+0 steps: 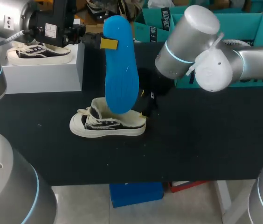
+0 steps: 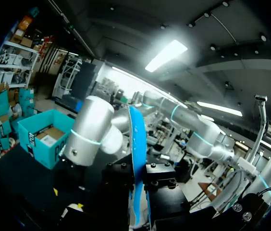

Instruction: Take the shoe out of the shoebox, open the shoe tongue, remove and reinsert the insole, then place the shoe into the shoebox

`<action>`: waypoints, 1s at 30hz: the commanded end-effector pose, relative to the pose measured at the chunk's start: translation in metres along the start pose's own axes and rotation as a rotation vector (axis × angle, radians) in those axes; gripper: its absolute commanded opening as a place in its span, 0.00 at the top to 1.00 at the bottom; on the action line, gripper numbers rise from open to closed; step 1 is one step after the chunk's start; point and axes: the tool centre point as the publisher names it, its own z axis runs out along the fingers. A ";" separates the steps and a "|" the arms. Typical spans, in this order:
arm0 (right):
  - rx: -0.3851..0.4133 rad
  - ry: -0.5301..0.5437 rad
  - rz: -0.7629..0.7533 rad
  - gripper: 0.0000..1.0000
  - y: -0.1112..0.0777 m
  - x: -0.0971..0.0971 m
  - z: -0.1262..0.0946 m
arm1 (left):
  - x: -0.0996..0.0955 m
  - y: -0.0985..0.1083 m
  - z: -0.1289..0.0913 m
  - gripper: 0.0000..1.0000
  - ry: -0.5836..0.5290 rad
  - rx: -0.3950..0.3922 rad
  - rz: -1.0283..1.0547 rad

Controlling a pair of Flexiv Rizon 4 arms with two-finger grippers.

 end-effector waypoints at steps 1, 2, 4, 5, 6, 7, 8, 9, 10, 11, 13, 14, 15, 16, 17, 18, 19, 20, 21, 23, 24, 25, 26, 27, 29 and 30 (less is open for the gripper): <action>0.442 -0.004 -0.012 0.00 0.019 -0.001 0.008 | 0.000 0.001 0.001 1.00 -0.002 0.002 0.001; 0.446 -0.005 -0.015 0.00 0.022 -0.002 0.010 | 0.000 0.001 0.001 1.00 -0.002 0.002 0.001; 0.461 -0.006 -0.023 0.00 0.027 -0.003 0.013 | 0.000 0.001 0.001 1.00 -0.002 0.002 0.001; 0.465 -0.006 -0.024 0.00 0.029 -0.003 0.015 | 0.000 0.001 0.001 1.00 -0.002 0.002 0.001; 0.467 -0.006 -0.025 0.00 0.030 -0.004 0.016 | 0.000 0.001 0.001 1.00 -0.002 0.002 0.001; 0.469 -0.006 -0.027 0.00 0.034 -0.004 0.018 | 0.000 0.001 0.001 1.00 -0.002 0.002 0.001; 0.474 -0.005 -0.030 0.00 0.036 -0.005 0.019 | 0.000 0.001 0.001 1.00 -0.002 0.002 0.001; 0.477 -0.005 -0.031 0.00 0.038 -0.005 0.020 | 0.000 0.001 0.001 1.00 -0.002 0.002 0.001; 0.479 -0.005 -0.032 0.00 0.040 -0.005 0.021 | 0.000 0.001 0.001 1.00 -0.002 0.002 0.001; 0.483 -0.004 -0.030 0.00 0.042 -0.006 0.022 | 0.000 0.001 0.001 1.00 -0.002 0.002 0.001; 0.490 -0.002 -0.016 0.00 0.046 -0.006 0.025 | 0.000 0.001 0.001 1.00 -0.002 0.002 0.001; 0.489 -0.002 -0.010 0.00 0.048 -0.007 0.026 | 0.000 0.001 0.001 1.00 -0.002 0.002 0.001; 0.488 0.000 -0.008 0.00 0.050 -0.007 0.028 | 0.000 0.001 0.001 1.00 -0.002 0.002 0.001; 0.488 0.001 -0.007 0.00 0.051 -0.007 0.029 | 0.000 0.001 0.001 1.00 -0.002 0.002 0.001; 0.488 0.005 -0.004 0.00 0.053 -0.007 0.031 | 0.000 0.001 0.001 1.00 -0.002 0.002 0.001; 0.486 0.007 0.000 0.00 0.054 -0.007 0.032 | 0.000 0.001 0.001 1.00 -0.002 0.002 0.001; 0.485 0.009 0.001 0.00 0.056 -0.006 0.034 | 0.000 0.001 0.001 1.00 -0.002 0.002 0.001; 0.481 0.013 0.001 0.00 0.057 -0.006 0.036 | 0.000 0.001 0.001 1.00 -0.002 0.002 0.001; 0.479 0.016 0.000 0.00 0.059 -0.006 0.038 | 0.000 0.001 0.001 1.00 -0.002 0.002 0.001; 0.470 0.021 -0.001 0.00 0.062 -0.006 0.042 | 0.000 0.001 0.001 1.00 -0.002 0.002 0.001; 0.465 0.023 -0.001 0.00 0.063 -0.006 0.044 | 0.000 0.001 0.001 1.00 -0.002 0.002 0.001; 0.464 0.024 -0.001 0.00 0.064 -0.006 0.046 | 0.000 0.001 0.001 1.00 -0.002 0.002 0.001; 0.457 0.030 -0.003 0.00 0.065 -0.006 0.047 | 0.000 0.001 0.001 1.00 -0.002 0.002 0.001; 0.453 0.033 -0.003 0.00 0.066 -0.006 0.049 | 0.000 0.001 0.001 1.00 -0.002 0.002 0.001; 0.448 0.036 -0.003 0.00 0.068 -0.007 0.051 | 0.000 0.001 0.001 1.00 -0.002 0.002 0.001; 0.437 0.040 -0.001 0.00 0.068 -0.007 0.052 | 0.000 0.001 0.001 1.00 -0.002 0.002 0.001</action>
